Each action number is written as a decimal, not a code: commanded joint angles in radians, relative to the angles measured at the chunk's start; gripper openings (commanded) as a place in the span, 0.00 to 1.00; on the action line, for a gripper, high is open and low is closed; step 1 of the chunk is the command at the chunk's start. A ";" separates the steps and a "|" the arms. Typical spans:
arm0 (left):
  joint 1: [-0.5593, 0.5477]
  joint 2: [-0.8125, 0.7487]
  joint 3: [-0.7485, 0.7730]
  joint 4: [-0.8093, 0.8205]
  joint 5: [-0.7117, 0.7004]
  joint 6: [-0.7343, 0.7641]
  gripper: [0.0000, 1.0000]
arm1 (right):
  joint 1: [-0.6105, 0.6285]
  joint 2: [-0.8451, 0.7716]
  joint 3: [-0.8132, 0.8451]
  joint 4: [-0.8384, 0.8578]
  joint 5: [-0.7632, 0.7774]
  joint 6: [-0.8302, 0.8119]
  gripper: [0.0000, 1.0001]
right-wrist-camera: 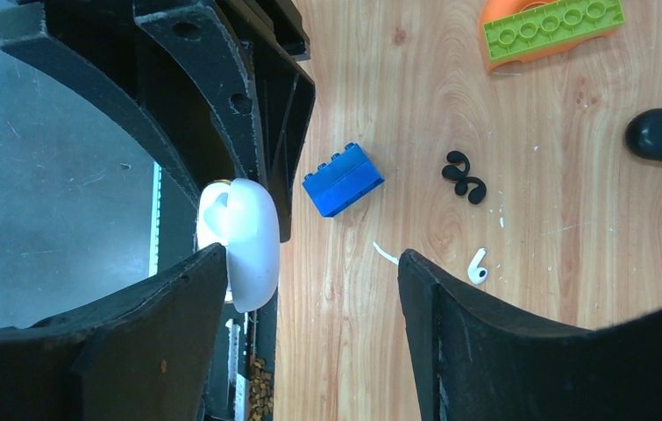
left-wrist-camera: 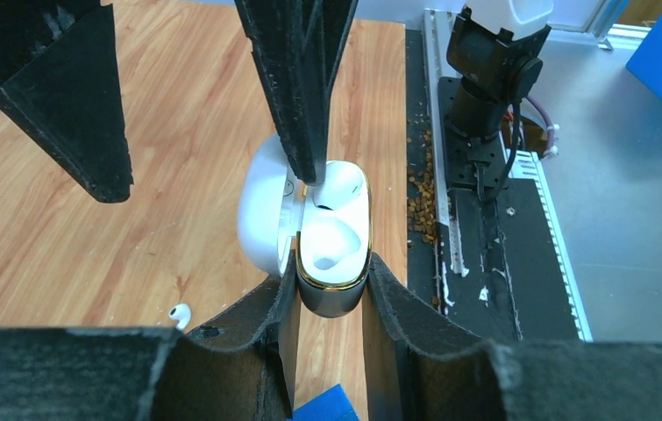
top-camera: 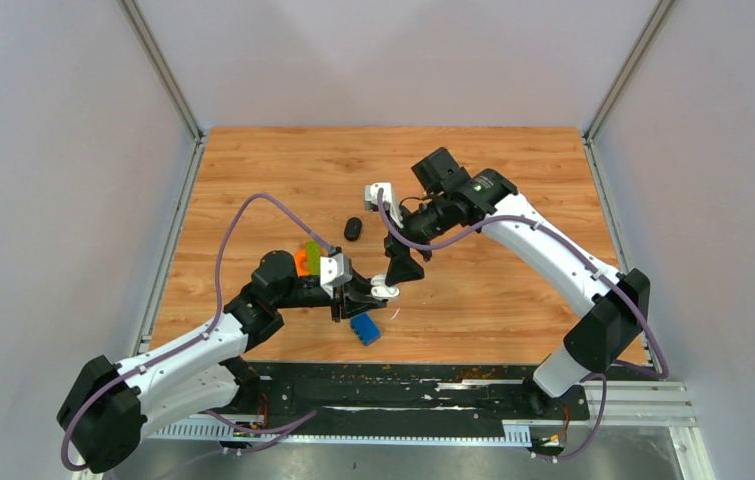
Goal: Insert the wireless bluetooth earbuds into the charging case
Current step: Open the charging case, then pick up the earbud from the center of the board.
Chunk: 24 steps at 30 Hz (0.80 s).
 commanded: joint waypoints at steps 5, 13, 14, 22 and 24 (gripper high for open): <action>-0.006 -0.026 0.010 -0.012 -0.039 0.040 0.00 | -0.038 -0.028 0.106 -0.043 -0.146 -0.036 0.71; -0.006 -0.041 0.011 -0.022 -0.087 0.040 0.00 | -0.176 -0.121 -0.015 0.145 -0.121 0.203 0.67; -0.006 -0.043 0.011 -0.025 -0.089 0.040 0.00 | -0.199 -0.115 -0.048 0.183 -0.098 0.256 0.65; -0.006 -0.079 0.005 -0.035 -0.108 0.072 0.00 | -0.246 0.026 -0.236 0.275 0.274 0.434 0.55; -0.006 -0.093 0.000 -0.034 -0.120 0.075 0.00 | -0.246 0.060 -0.267 0.284 0.261 0.464 0.55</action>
